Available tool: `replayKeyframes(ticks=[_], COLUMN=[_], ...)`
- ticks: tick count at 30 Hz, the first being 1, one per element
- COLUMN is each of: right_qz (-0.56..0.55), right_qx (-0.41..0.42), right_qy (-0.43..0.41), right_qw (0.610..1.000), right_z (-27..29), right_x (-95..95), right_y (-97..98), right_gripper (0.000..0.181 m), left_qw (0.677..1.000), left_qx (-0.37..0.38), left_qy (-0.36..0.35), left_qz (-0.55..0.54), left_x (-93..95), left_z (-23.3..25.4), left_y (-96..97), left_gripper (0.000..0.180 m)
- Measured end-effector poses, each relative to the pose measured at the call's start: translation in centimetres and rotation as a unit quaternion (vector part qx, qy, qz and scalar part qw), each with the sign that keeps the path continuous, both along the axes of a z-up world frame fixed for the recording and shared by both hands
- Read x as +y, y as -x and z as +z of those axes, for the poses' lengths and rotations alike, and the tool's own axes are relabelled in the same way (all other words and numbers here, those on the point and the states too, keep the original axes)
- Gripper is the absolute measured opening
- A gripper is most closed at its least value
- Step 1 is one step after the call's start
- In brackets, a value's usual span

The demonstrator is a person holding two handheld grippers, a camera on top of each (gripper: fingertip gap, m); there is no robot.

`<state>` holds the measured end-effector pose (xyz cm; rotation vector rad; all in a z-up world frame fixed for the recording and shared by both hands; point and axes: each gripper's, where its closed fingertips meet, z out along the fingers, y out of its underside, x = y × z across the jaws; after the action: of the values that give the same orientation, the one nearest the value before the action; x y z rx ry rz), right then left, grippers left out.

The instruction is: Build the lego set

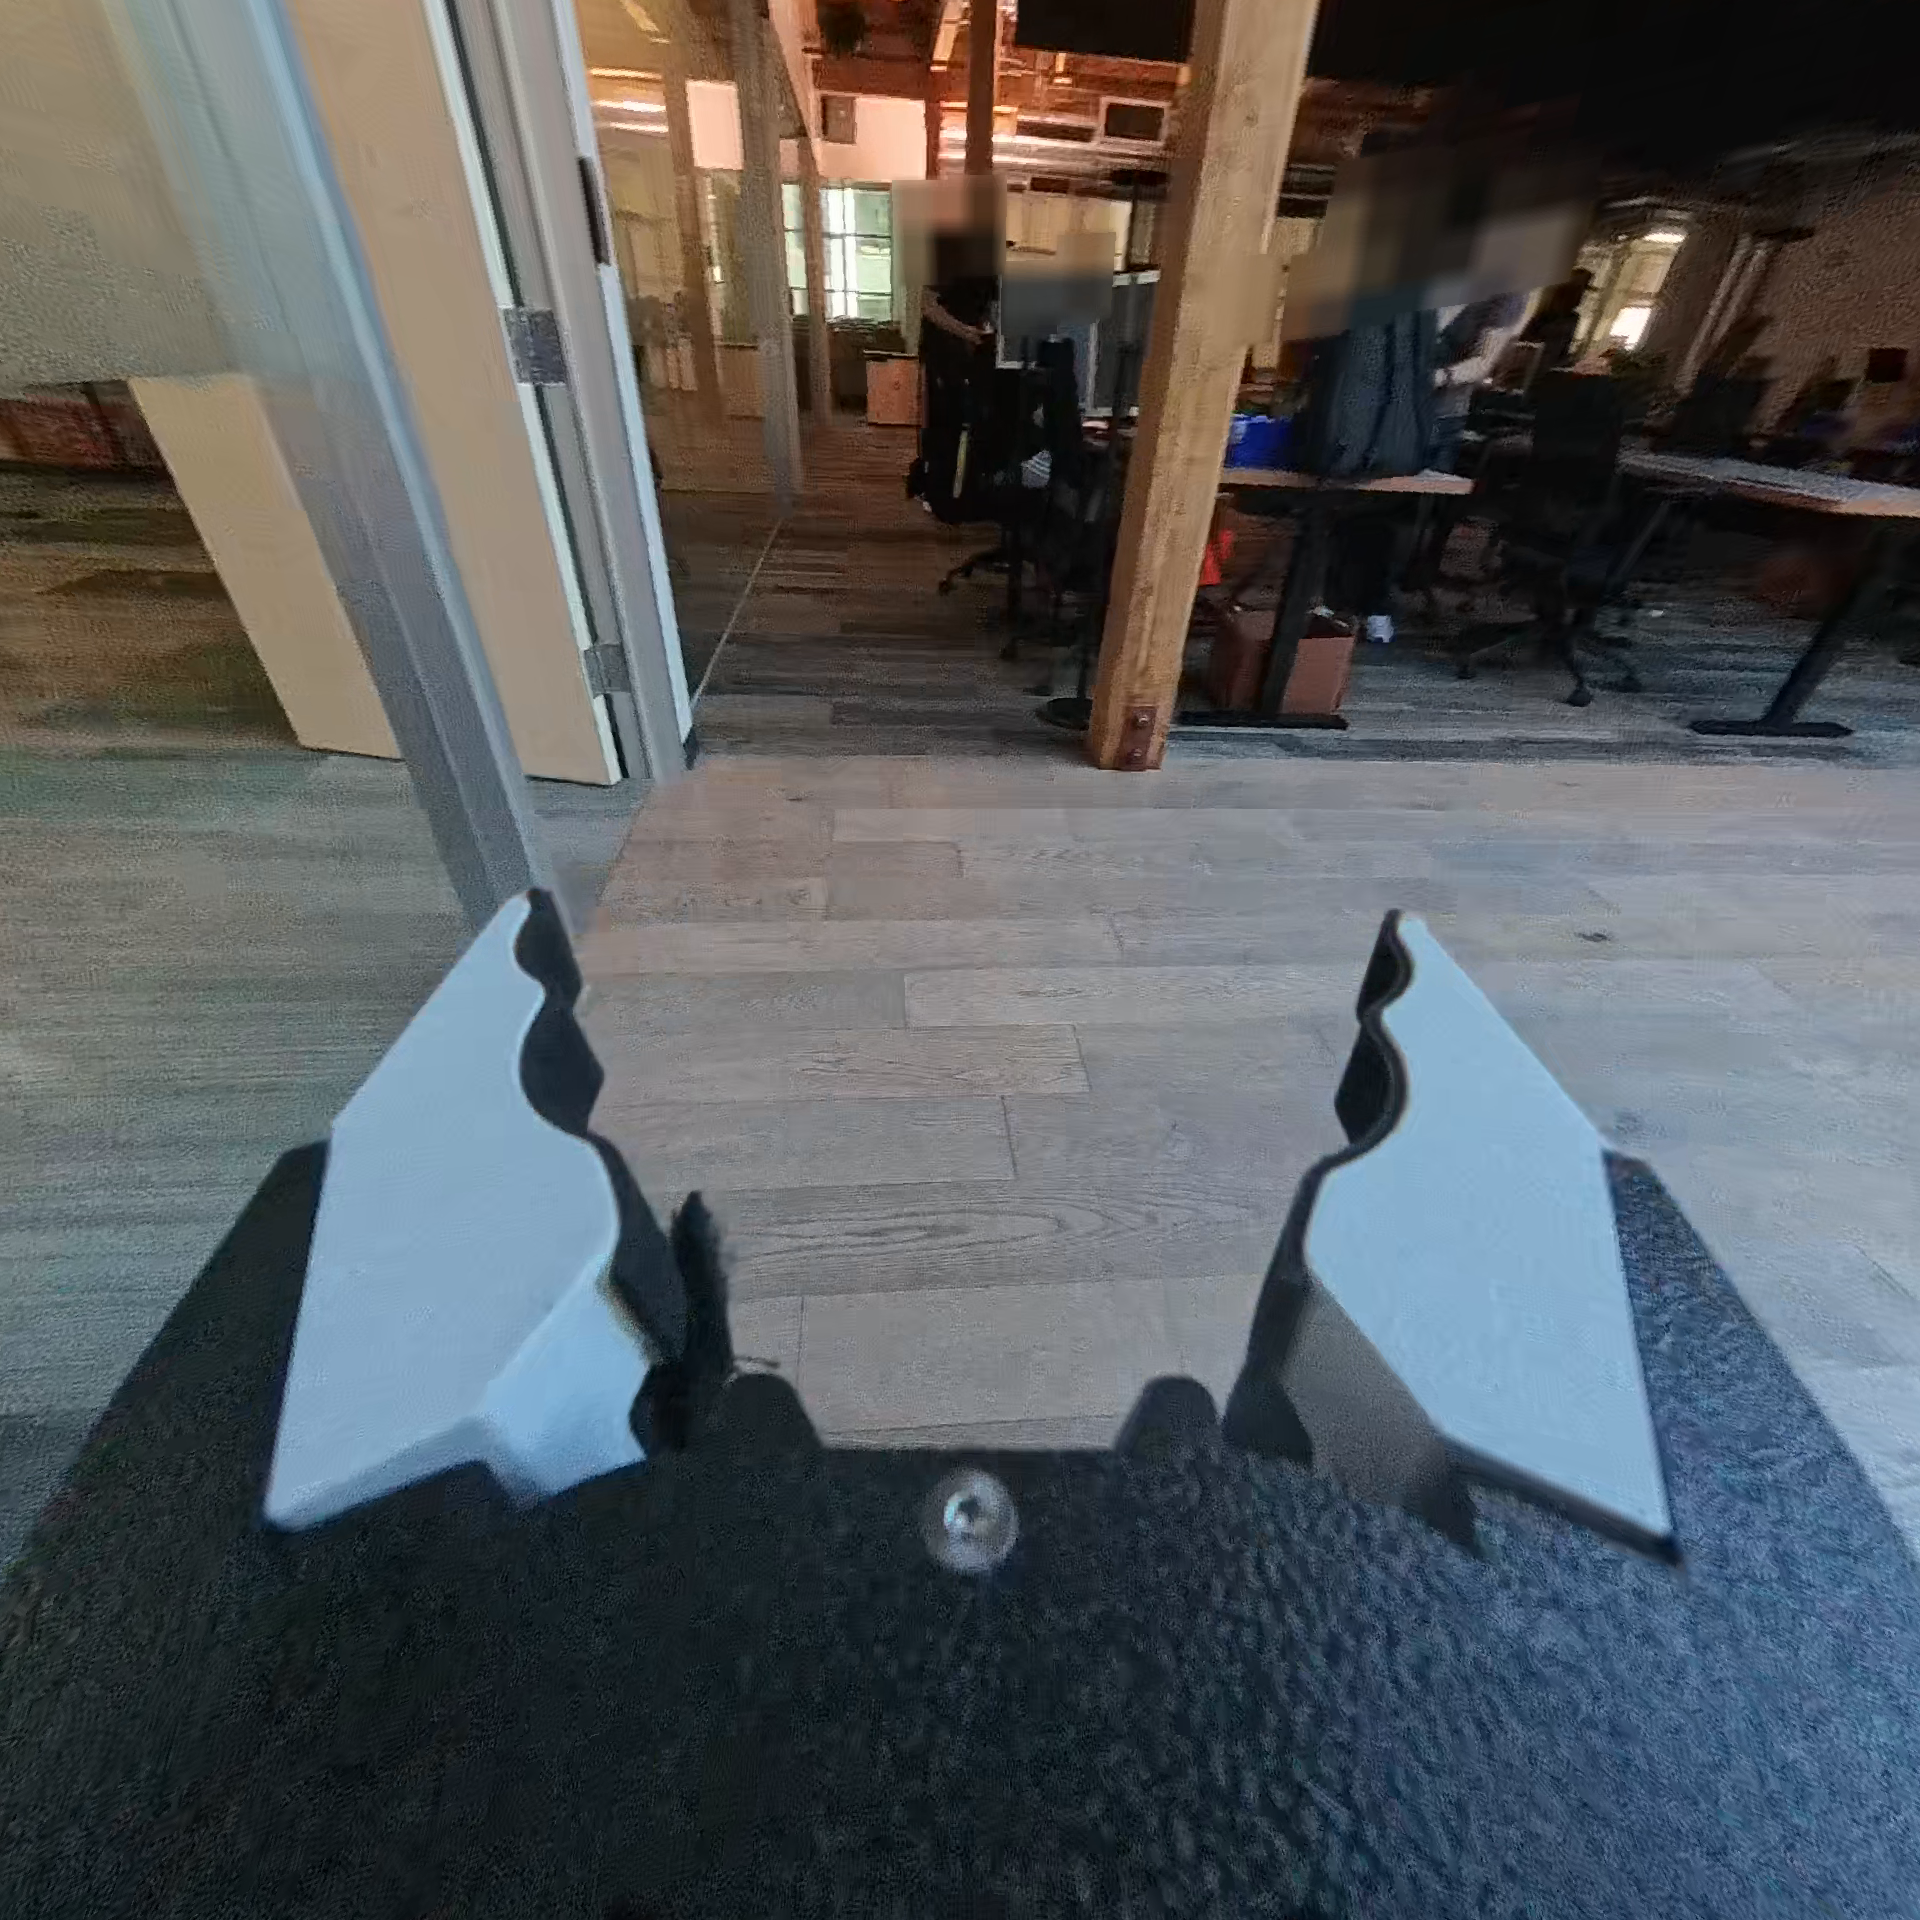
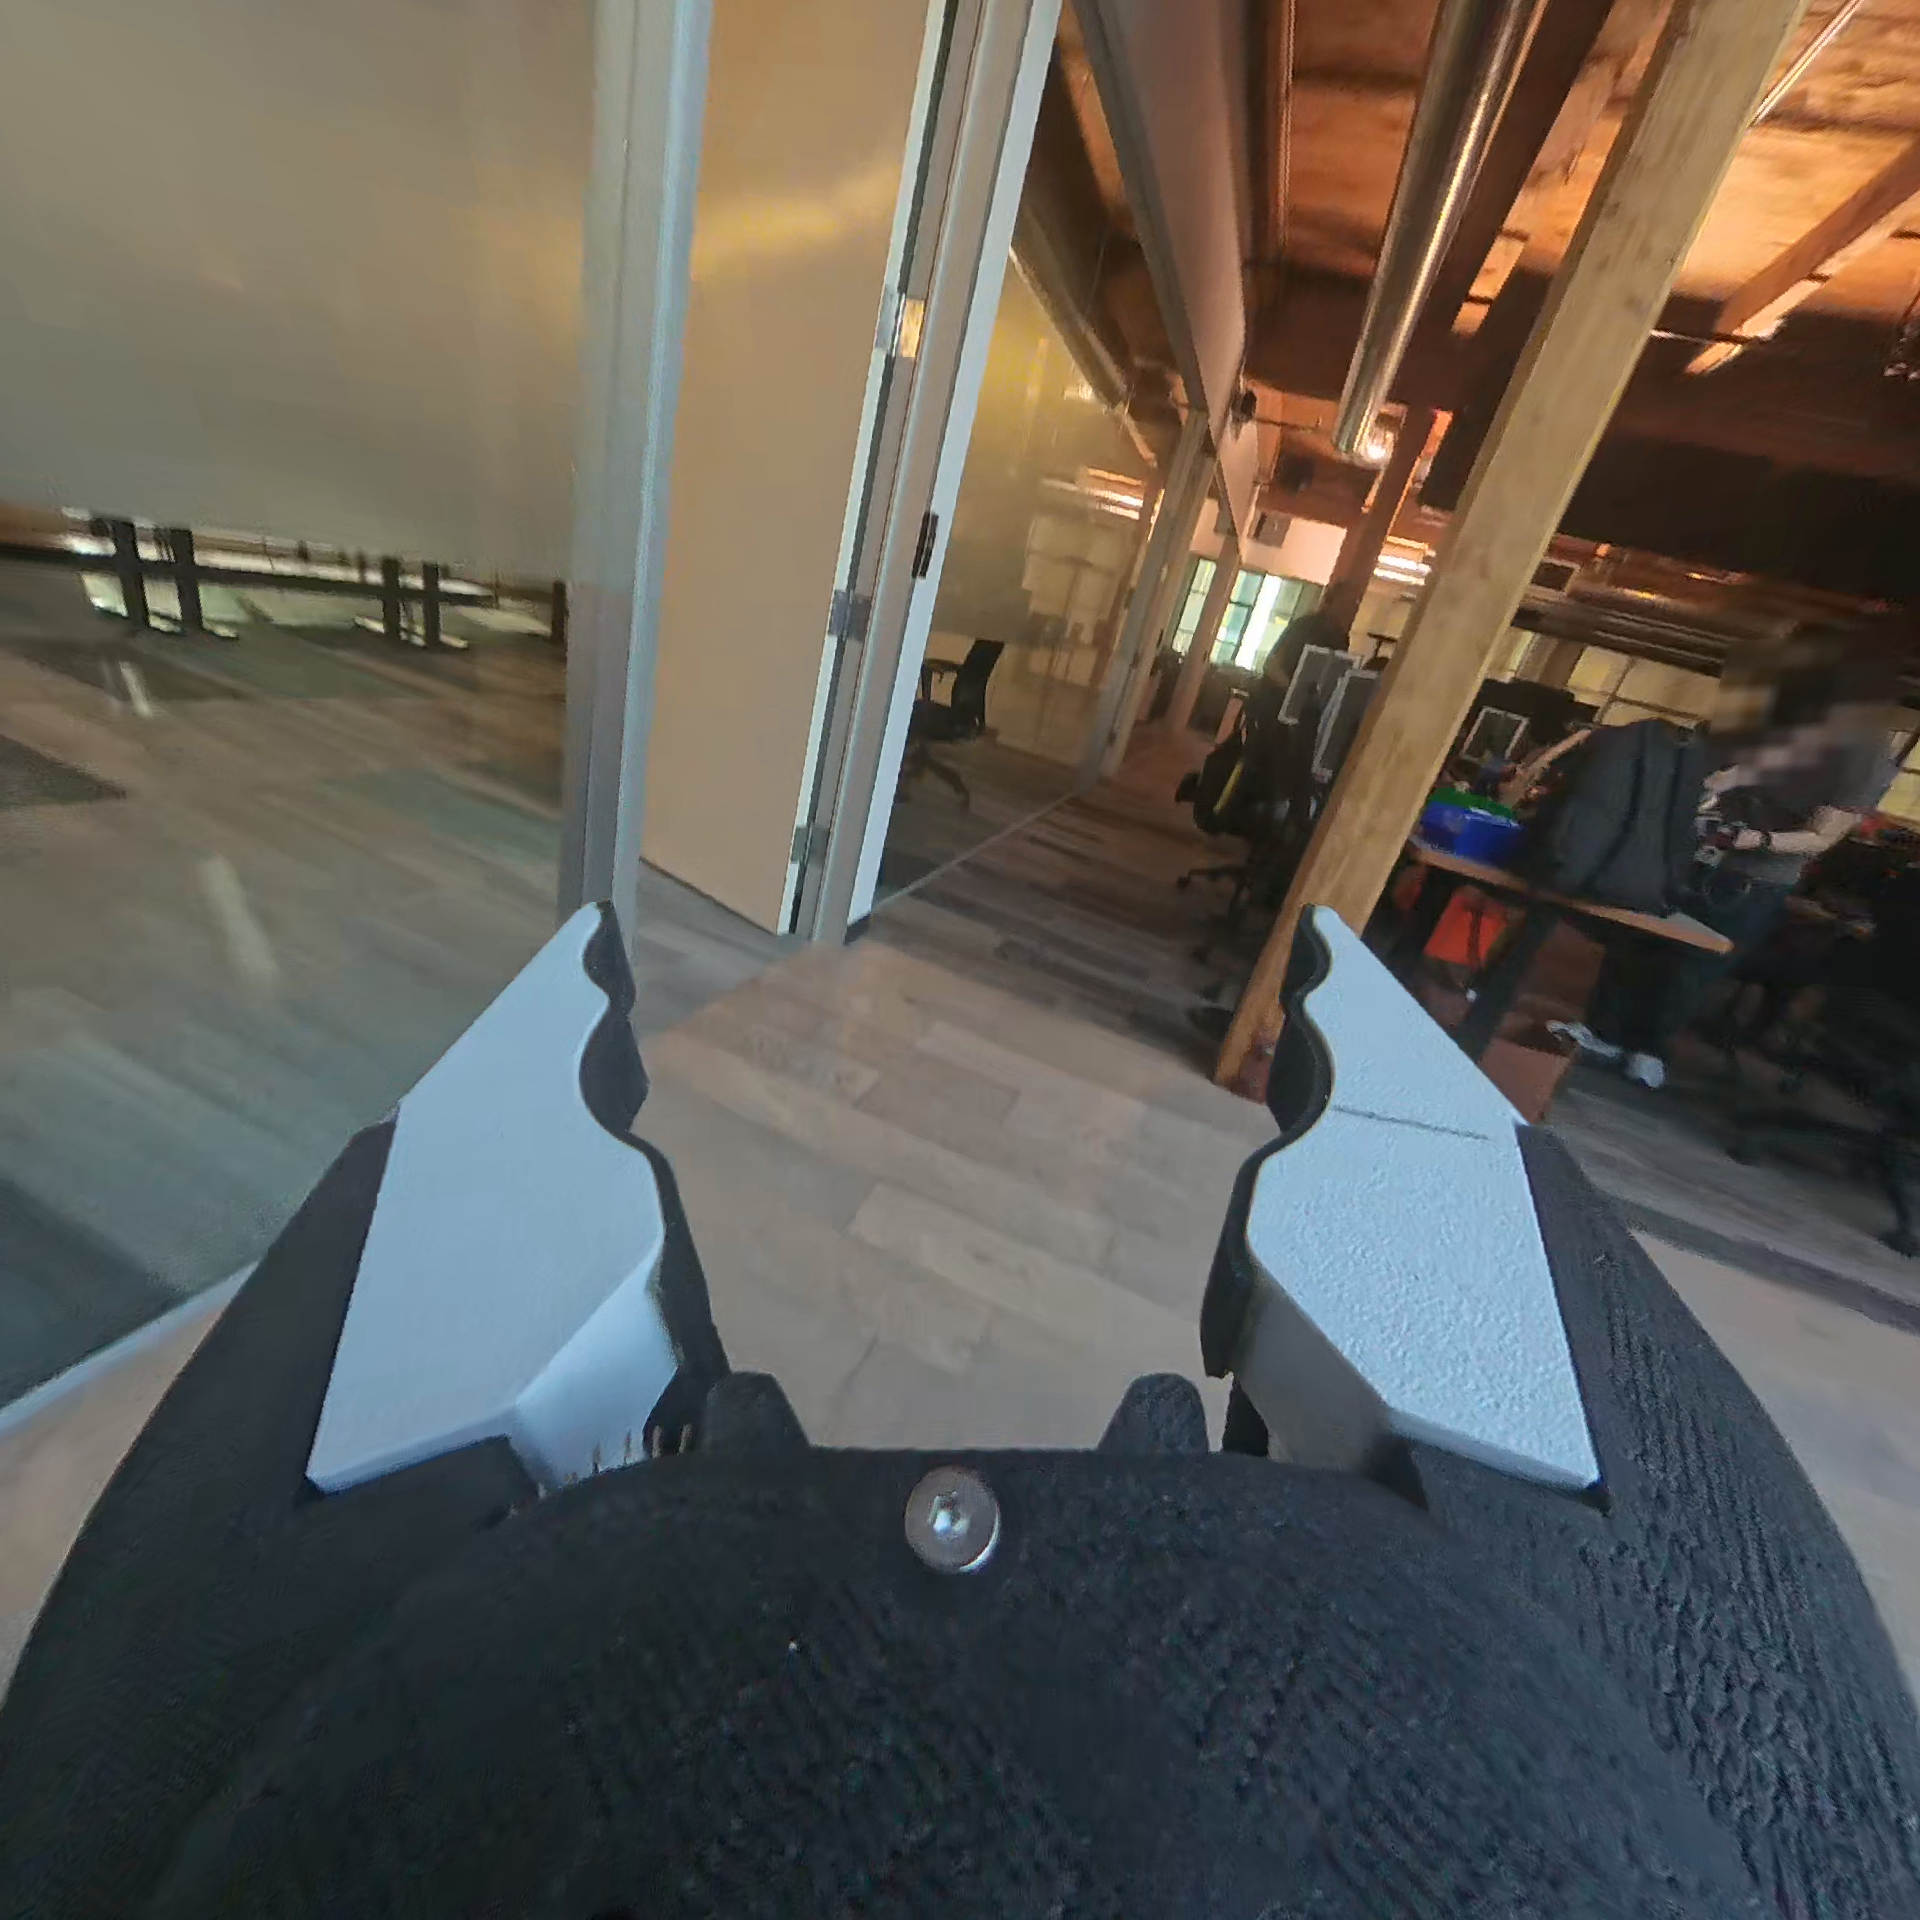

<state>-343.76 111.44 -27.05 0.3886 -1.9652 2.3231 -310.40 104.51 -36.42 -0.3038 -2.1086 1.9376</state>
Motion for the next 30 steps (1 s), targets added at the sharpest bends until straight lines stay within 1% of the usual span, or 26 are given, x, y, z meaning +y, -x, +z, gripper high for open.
replayKeyframes(ticks=[2, 5, 8, 10, 12, 14, 16, 19, 22, 25, 27, 30], right_qz=[0.005, -0.007, -0.042, -0.058, -0.06, -0.071, -0.098, -0.148, -0.192, -0.212, -0.213, -0.202], right_qx=[-0.014, -0.031, -0.069, -0.08, -0.08, -0.063, -0.053, -0.069, -0.047, -0.031, -0.028, -0.04], right_qy=[0.024, 0.043, 0.037, 0.001, -0.048, -0.046, -0.05, -0.059, -0.084, -0.109, -0.108, -0.102], right_qw=[1.0, 0.999, 0.996, 0.995, 0.994, 0.994, 0.993, 0.985, 0.977, 0.971, 0.971, 0.973], right_z=[1.5, 1.4, -0.8, -3.2, -4.5, -3.5, -3.4, -4.4, -7.1, -9.6, -10.2, -8.3], right_x=[-7.9, -19.1, -28.4, -33.9, -39.2, -43.9, -48.4, -54.6, -61.0, -69.5, -76.4, -89.3], right_y=[1.0, 2.7, 5.7, 7.3, 8.7, 10.7, 13.6, 18.4, 22.5, 26.1, 28.1, 30.1], right_gripper=[0.123, 0.124, 0.125, 0.126, 0.128, 0.127, 0.127, 0.127, 0.125, 0.123, 0.123, 0.123], left_qw=[0.999, 0.993, 0.983, 0.974, 0.975, 0.982, 0.988, 0.996, 0.998, 0.997, 0.997, 0.996], left_qx=[-0.005, -0.044, -0.071, -0.074, -0.067, -0.072, -0.072, -0.036, -0.001, 0.032, 0.02, 0.004], left_qy=[-0.015, -0.041, -0.085, -0.12, -0.12, -0.078, -0.053, -0.002, 0.041, 0.046, 0.045, -0.01], left_qz=[0.045, 0.102, 0.149, 0.176, 0.175, 0.156, 0.122, 0.076, 0.053, 0.05, 0.062, 0.086], left_x=[-4.1, -10.0, -17.0, -22.9, -30.5, -39.6, -49.3, -62.6, -74.9, -85.3, -90.9, -98.2], left_z=[-1.4, -4.9, -9.1, -10.7, -9.6, -6.9, -4.7, -1.0, 1.7, 1.6, 0.5, -1.8], left_y=[-2.7, -6.8, -10.3, -11.4, -10.5, -7.9, -4.1, 2.2, 7.8, 11.6, 12.7, 12.7], left_gripper=[0.144, 0.144, 0.144, 0.145, 0.145, 0.145, 0.145, 0.147, 0.146, 0.14, 0.134, 0.132])
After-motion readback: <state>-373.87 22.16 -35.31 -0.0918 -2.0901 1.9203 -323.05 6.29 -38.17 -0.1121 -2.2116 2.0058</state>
